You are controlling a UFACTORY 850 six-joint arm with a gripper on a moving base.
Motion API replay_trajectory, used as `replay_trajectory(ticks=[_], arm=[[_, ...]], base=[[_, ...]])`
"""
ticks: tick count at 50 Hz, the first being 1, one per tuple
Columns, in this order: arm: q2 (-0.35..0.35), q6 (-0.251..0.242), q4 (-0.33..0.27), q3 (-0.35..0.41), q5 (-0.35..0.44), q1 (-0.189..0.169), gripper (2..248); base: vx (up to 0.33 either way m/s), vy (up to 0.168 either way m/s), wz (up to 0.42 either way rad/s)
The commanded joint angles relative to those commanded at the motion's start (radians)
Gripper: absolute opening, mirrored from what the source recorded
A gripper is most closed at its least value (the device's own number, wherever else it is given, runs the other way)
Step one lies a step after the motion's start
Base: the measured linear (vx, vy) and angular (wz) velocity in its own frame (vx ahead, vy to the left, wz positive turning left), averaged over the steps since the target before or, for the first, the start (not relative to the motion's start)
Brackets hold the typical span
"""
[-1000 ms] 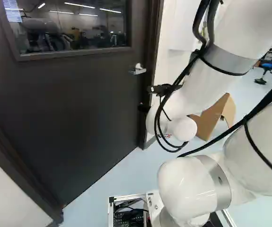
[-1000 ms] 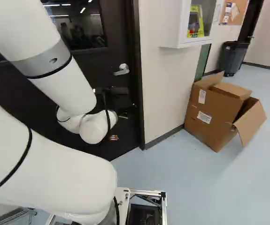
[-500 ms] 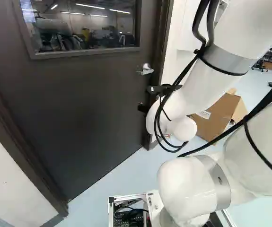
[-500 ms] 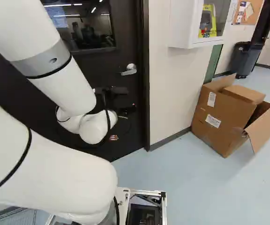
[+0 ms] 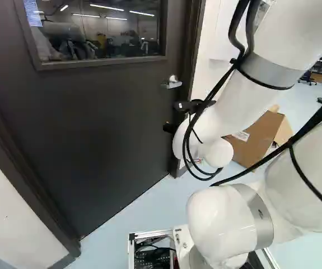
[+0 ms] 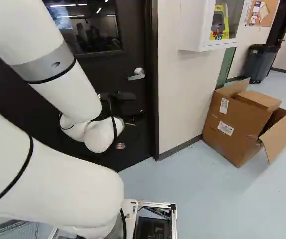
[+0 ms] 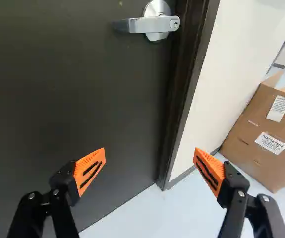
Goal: Open the door and move inside
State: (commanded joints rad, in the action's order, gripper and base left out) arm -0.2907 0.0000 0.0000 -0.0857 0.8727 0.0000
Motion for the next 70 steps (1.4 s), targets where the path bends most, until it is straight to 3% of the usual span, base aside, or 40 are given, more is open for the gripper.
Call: replay_trajectory(ticks=[17,46,70], arm=[[-0.052,0.0,0.0,0.002,0.0,0.0,247],[0.023,0.0,0.0,-0.133,0.0,0.016,247],[0.017,0.0,0.0,-0.185,0.0,0.018,247]], base=[[0.0,0.0,0.0],[0.0,0.0,0.0],[0.0,0.0,0.0]])
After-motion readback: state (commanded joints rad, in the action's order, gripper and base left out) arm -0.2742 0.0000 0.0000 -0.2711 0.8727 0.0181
